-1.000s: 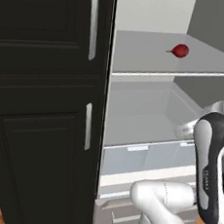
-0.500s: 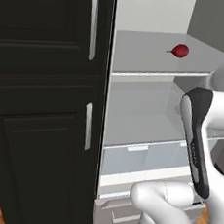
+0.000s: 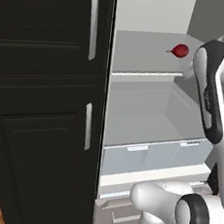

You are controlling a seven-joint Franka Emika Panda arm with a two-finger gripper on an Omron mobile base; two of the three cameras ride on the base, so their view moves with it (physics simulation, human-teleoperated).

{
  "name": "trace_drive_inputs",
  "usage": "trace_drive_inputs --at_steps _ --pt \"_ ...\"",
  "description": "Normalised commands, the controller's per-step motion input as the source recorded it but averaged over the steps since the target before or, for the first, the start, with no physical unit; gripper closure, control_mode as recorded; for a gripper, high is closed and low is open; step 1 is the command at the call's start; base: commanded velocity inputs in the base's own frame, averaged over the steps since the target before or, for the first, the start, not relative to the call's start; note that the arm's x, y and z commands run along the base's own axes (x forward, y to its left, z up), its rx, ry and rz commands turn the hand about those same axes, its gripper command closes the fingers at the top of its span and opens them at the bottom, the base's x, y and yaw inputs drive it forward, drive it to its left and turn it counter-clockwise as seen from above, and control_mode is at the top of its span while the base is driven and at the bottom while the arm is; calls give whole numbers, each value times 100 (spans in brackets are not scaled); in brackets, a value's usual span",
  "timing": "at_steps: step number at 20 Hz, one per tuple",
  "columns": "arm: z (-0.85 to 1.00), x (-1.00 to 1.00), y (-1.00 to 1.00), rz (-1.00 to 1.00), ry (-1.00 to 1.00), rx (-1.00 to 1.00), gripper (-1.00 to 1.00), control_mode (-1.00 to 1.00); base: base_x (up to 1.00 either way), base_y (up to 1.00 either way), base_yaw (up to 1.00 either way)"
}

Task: Pick the pear and banana from the fridge and place them inside the tupperware on the counter.

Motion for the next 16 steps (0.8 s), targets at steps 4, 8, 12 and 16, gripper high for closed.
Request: trace_drive_inputs --at_steps 4,8,12,16 --pt "31 48 -4 -22 0 0 -100 -100 0 0 0" --pt "4 41 -7 -15 -1 0 -100 -100 0 0 0" --pt "0 47 -13 -2 0 0 -100 -100 0 0 0" --pt "0 54 -17 0 0 0 -100 -100 0 0 0"
